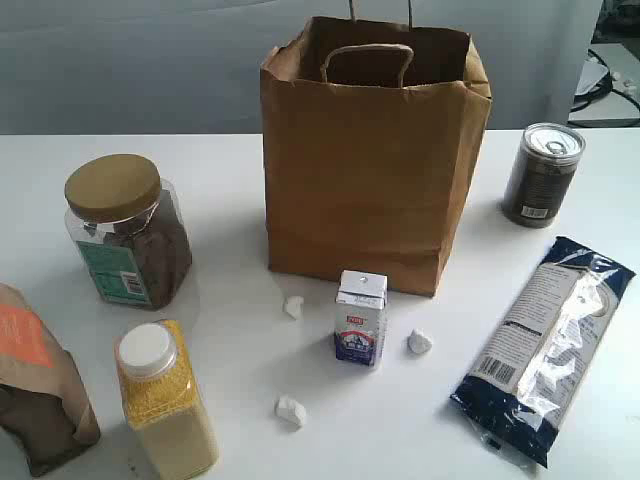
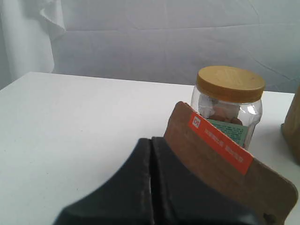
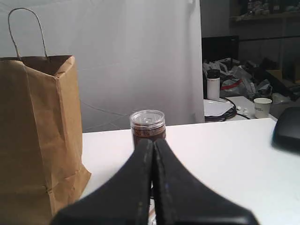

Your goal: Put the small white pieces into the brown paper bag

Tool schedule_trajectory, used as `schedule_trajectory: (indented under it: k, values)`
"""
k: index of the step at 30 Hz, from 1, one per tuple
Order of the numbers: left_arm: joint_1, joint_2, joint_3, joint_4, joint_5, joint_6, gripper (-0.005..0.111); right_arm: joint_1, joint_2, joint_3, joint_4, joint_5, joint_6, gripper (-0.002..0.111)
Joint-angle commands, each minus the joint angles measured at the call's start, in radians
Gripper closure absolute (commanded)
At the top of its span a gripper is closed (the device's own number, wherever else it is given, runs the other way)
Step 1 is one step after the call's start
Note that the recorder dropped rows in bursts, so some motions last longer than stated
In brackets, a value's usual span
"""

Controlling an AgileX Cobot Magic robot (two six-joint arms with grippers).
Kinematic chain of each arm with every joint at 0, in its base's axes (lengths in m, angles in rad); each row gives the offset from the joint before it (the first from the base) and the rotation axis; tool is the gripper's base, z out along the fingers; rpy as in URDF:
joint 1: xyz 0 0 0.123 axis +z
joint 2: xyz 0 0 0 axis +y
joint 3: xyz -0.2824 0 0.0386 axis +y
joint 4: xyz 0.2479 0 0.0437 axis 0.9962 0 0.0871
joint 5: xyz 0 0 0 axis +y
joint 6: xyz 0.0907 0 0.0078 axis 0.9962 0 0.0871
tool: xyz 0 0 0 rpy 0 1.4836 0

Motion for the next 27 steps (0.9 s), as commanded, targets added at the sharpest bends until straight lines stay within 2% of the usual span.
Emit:
schedule_trajectory:
  k: [1, 7, 10, 15, 18, 23, 27]
  values:
    - [-0.005, -0.003, 0.004, -0.008, -0.004, -0.005, 0.107, -0.006, -0.006, 0.004, 0.048, -0.009, 0.004, 0.108]
    - [-0.005, -0.003, 0.004, -0.008, -0.004, -0.005, 0.107, -0.006, -0.006, 0.004, 0.238, -0.089, 0.019, 0.108]
    - [-0.005, -0.003, 0.004, -0.008, -0.004, -0.005, 0.107, -0.003, 0.016, -0.082, 0.242, -0.052, 0.019, 0.108]
    - [-0.005, -0.003, 0.004, -0.008, -0.004, -0.005, 0.107, 0.047, 0.213, -0.251, 0.309, 0.009, 0.019, 0.108]
    - [-0.005, -0.003, 0.004, -0.008, -0.004, -0.005, 0.107, 0.109, 0.346, -0.362, 0.353, 0.129, -0.069, 0.108]
    - [-0.005, -0.003, 0.004, -0.008, -0.004, -0.005, 0.107, 0.200, 0.646, -0.569, 0.353, 0.424, -0.206, 0.108]
    - [-0.005, -0.003, 0.004, -0.008, -0.004, -0.005, 0.107, 0.272, 0.897, -0.682, 0.354, 0.576, -0.273, 0.108]
